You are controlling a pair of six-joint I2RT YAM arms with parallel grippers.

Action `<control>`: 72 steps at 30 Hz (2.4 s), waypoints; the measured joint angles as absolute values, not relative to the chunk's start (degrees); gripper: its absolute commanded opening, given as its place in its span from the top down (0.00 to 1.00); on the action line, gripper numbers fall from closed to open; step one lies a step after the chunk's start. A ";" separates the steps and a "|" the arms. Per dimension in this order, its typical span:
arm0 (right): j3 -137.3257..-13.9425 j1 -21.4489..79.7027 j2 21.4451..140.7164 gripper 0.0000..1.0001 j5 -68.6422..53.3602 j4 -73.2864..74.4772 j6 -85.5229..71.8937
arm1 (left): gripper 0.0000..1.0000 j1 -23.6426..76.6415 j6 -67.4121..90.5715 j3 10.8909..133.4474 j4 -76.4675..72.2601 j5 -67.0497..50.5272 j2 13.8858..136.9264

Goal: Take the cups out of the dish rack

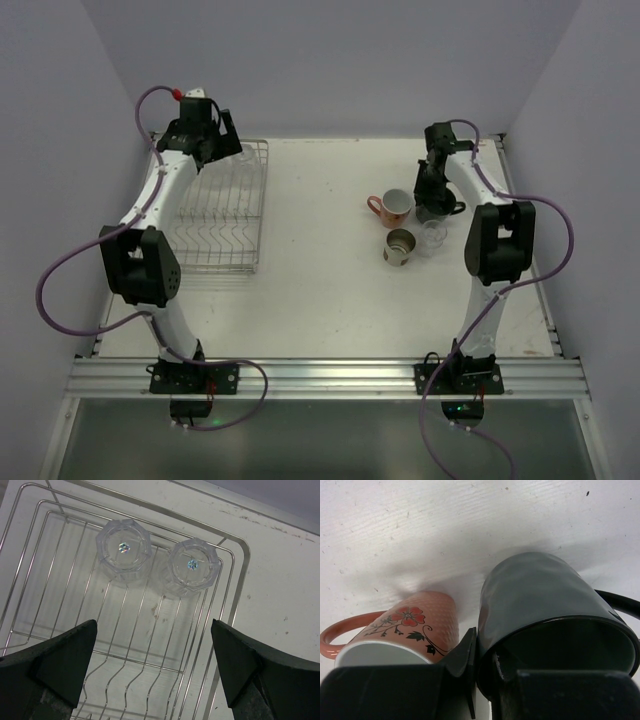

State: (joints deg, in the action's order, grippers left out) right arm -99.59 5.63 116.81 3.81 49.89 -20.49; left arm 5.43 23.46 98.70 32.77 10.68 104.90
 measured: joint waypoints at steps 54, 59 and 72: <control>-99.02 8.25 107.35 0.52 8.03 50.72 -21.41 | 0.00 4.56 23.31 97.30 33.32 9.37 104.27; -94.65 9.98 98.65 0.47 7.90 50.65 -22.59 | 0.00 4.54 23.33 94.32 33.17 8.47 100.16; -81.69 12.80 86.11 0.37 2.13 47.83 -24.03 | 0.00 4.51 22.92 90.13 31.83 6.09 93.32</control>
State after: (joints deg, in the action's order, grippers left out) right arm -81.69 12.80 86.11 2.13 47.83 -24.03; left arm 4.51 22.92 90.13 31.83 6.09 93.32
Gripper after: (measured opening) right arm 0.625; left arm 0.998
